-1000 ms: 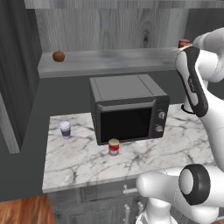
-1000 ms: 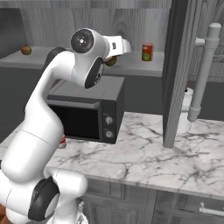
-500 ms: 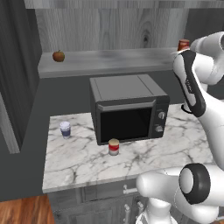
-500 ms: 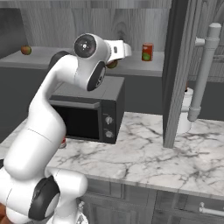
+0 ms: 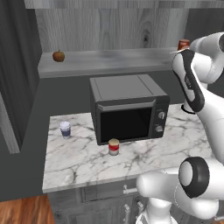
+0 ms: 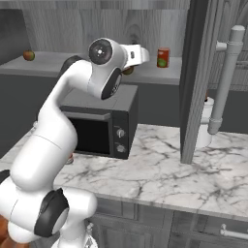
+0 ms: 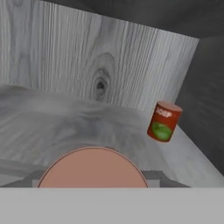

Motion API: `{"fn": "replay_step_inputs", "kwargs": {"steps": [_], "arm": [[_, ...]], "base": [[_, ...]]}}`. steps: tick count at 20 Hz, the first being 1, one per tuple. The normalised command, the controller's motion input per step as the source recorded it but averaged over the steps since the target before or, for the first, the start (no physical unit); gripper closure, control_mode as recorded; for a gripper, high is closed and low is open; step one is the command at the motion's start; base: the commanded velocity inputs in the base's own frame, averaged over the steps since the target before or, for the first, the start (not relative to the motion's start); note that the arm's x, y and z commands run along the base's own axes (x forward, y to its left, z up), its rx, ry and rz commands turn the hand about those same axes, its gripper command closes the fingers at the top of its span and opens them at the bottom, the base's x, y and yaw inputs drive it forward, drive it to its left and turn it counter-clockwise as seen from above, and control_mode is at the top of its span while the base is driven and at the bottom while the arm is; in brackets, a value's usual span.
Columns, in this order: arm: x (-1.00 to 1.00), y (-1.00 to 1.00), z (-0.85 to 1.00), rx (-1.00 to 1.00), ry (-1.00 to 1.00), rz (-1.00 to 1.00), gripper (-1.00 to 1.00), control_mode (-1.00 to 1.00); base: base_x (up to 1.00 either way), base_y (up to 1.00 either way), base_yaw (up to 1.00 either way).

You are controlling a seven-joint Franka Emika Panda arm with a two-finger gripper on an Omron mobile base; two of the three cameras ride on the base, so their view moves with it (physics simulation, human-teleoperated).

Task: Pick the cans from the counter and place them in their designated side in the cabinet.

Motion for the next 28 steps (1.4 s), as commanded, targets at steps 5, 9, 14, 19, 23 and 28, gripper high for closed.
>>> {"fn": "replay_step_inputs", "kwargs": {"steps": [5, 9, 14, 19, 23, 28], "arm": [[0.20, -0.09, 0.00, 0.00, 0.00, 0.00, 1.00, -1.00], [0.16, -0.11, 0.00, 0.00, 0.00, 0.00, 1.00, -1.00], [0.16, -0.07, 0.00, 0.00, 0.00, 0.00, 1.00, -1.00], [0.18, 0.00, 0.00, 0.00, 0.00, 0.00, 1.00, -1.00], [0.21, 0.00, 0.00, 0.00, 0.01, 0.00, 1.00, -1.00], [0.23, -0.01, 0.00, 0.00, 0.01, 0.00, 1.00, -1.00]], "base": [[0.00, 0.00, 0.00], [0.00, 0.00, 0.00], [0.00, 0.00, 0.00], [0.00, 0.00, 0.00], [0.00, 0.00, 0.00], [0.00, 0.00, 0.00]]}}
